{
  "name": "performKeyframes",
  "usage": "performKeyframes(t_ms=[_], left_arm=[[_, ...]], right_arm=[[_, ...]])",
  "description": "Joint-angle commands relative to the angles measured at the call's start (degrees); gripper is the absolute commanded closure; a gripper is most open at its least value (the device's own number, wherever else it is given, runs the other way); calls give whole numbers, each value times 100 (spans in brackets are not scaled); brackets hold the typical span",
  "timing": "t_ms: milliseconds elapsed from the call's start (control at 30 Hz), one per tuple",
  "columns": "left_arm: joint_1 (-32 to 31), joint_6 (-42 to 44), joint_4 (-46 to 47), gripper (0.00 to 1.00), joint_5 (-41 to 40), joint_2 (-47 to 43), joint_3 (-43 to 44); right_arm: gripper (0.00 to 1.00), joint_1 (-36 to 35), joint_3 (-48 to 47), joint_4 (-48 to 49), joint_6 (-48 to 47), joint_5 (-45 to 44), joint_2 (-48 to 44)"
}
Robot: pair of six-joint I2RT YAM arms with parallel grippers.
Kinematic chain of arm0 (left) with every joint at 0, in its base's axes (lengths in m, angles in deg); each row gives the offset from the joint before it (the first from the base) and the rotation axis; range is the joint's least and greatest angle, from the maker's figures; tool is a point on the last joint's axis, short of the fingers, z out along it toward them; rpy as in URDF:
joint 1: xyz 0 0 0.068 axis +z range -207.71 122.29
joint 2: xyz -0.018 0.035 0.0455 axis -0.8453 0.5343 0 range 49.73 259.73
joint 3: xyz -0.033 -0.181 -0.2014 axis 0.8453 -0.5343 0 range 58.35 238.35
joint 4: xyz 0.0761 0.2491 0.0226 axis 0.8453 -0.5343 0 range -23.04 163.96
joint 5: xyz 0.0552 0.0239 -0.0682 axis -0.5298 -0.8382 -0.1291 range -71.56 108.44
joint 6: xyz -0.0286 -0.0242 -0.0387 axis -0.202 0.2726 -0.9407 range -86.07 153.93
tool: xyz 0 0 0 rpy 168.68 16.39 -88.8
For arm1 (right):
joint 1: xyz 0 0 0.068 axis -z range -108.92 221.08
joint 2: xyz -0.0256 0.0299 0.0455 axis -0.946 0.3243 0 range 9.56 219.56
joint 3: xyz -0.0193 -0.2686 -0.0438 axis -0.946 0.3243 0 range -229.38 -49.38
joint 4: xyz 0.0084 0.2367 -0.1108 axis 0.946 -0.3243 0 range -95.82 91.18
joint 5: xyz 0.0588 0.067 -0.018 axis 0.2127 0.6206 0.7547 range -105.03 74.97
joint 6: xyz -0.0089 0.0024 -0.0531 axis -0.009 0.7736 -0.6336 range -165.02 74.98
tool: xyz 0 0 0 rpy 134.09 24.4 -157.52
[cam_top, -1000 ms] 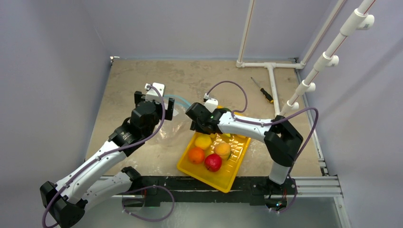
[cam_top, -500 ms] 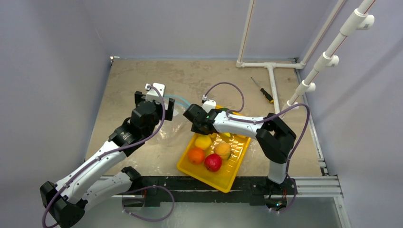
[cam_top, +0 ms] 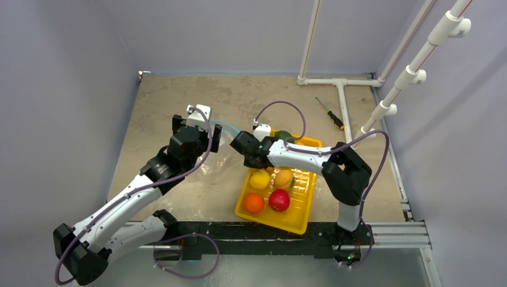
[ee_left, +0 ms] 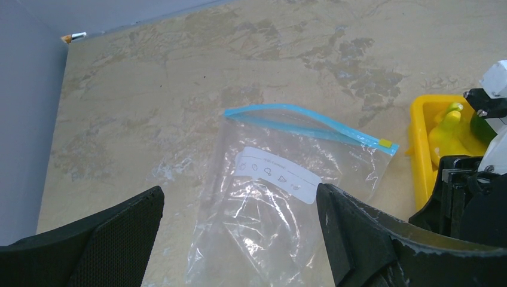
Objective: Place the food in the zip-top bag and seal the zipper
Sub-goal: Move the bin to the center of the board.
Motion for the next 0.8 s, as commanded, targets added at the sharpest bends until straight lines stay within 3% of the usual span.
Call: performKeyframes(t_ms=[0,400,767], left_arm=[[-24,-62,118,3,-112,32,68],[-22,-29,129,3,-167,182,69],[-26,-19,118,3,-246,176,49]], right_arm=[[100,180,-263,37,-627,-437,-202],[100,1052,-130,1445,-3156,624,-875],[100,1415,-391,1619,-4060,440,-506]])
